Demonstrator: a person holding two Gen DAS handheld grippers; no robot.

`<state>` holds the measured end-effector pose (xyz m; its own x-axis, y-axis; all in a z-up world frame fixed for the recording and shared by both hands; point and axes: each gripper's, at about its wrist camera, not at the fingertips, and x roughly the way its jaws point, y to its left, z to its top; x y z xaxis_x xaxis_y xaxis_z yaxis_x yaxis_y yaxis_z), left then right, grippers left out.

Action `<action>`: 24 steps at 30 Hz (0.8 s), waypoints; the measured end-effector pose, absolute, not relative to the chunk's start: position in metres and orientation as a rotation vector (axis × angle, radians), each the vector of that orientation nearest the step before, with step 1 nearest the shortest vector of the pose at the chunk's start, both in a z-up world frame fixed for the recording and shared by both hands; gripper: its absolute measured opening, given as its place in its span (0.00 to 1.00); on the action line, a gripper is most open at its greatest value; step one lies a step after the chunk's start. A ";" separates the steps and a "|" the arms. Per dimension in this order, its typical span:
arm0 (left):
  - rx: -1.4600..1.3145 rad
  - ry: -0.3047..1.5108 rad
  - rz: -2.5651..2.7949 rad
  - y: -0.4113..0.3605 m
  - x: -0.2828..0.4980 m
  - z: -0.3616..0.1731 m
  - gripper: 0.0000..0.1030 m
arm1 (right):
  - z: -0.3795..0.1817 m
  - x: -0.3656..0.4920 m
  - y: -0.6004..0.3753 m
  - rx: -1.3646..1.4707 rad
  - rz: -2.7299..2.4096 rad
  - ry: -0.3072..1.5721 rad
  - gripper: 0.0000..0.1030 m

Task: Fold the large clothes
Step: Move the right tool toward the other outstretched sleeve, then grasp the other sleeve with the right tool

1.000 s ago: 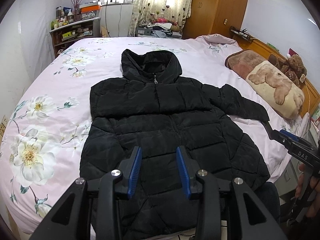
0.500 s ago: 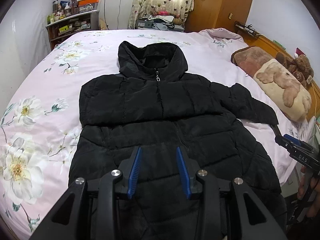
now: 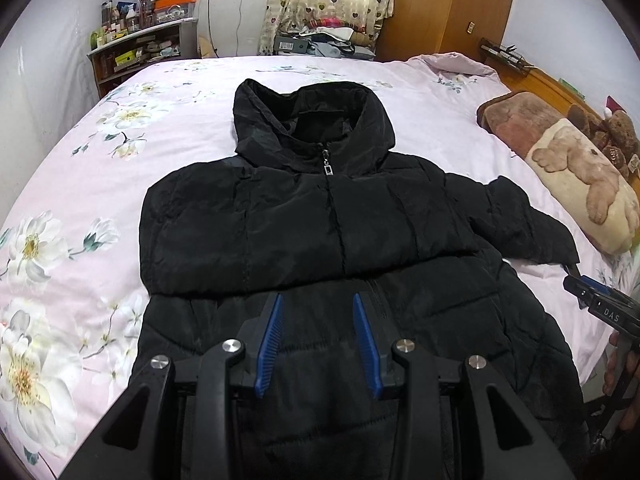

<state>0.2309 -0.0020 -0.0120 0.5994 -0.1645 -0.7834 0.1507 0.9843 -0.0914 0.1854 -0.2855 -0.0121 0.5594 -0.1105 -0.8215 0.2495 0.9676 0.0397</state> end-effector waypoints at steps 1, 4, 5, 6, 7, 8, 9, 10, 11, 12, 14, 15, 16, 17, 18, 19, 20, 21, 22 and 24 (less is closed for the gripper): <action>-0.014 0.909 -0.182 -0.002 0.234 -0.013 0.37 | -0.014 0.188 -0.289 0.159 -0.219 0.956 0.56; -0.005 0.907 -0.178 -0.005 0.242 -0.015 0.37 | -0.021 0.194 -0.300 0.166 -0.233 0.960 0.56; -0.001 0.906 -0.177 -0.005 0.245 -0.016 0.37 | -0.023 0.197 -0.304 0.167 -0.239 0.963 0.56; 0.004 0.904 -0.176 -0.006 0.248 -0.016 0.37 | -0.025 0.199 -0.308 0.169 -0.245 0.965 0.56; 0.010 0.902 -0.174 -0.007 0.251 -0.018 0.37 | -0.028 0.201 -0.311 0.173 -0.249 0.966 0.56; 0.013 0.904 -0.173 -0.008 0.254 -0.020 0.37 | -0.029 0.202 -0.314 0.175 -0.253 0.966 0.56; 0.015 0.906 -0.172 -0.009 0.258 -0.021 0.37 | -0.031 0.204 -0.318 0.177 -0.256 0.968 0.56; 0.017 0.907 -0.172 -0.010 0.262 -0.023 0.37 | -0.033 0.206 -0.322 0.182 -0.258 0.970 0.56; 0.022 0.907 -0.171 -0.011 0.265 -0.025 0.37 | -0.036 0.208 -0.326 0.192 -0.261 0.971 0.56; 0.025 0.906 -0.171 -0.011 0.269 -0.027 0.37 | -0.039 0.210 -0.332 0.201 -0.268 0.973 0.56; 0.027 0.909 -0.171 -0.013 0.277 -0.031 0.37 | -0.044 0.215 -0.342 0.209 -0.284 0.977 0.57; 0.031 0.911 -0.171 -0.014 0.282 -0.034 0.37 | -0.047 0.217 -0.348 0.216 -0.296 0.977 0.57; 0.035 0.913 -0.169 -0.015 0.286 -0.036 0.37 | -0.050 0.219 -0.357 0.229 -0.307 0.974 0.57; 0.039 0.915 -0.167 -0.016 0.290 -0.038 0.37 | -0.053 0.221 -0.364 0.241 -0.318 0.973 0.57; 0.043 0.916 -0.166 -0.017 0.295 -0.042 0.37 | -0.055 0.223 -0.372 0.252 -0.330 0.974 0.60; 0.049 0.919 -0.164 -0.018 0.299 -0.044 0.37 | -0.059 0.225 -0.382 0.274 -0.347 0.971 0.63; 0.053 0.922 -0.161 -0.019 0.301 -0.047 0.37 | -0.062 0.227 -0.391 0.291 -0.360 0.967 0.63; 0.055 0.926 -0.160 -0.019 0.306 -0.049 0.37 | -0.065 0.229 -0.401 0.313 -0.375 0.964 0.63; 0.056 0.928 -0.158 -0.019 0.309 -0.052 0.37 | -0.069 0.230 -0.409 0.332 -0.384 0.964 0.63; 0.059 0.932 -0.150 -0.019 0.314 -0.056 0.37 | -0.077 0.233 -0.429 0.399 -0.405 0.961 0.63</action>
<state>0.3144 -0.0189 -0.0558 0.5868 -0.1034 -0.8031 0.1547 0.9879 -0.0142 0.2325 -0.4292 -0.0771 0.5107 -0.1532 -0.8460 0.4981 0.8548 0.1459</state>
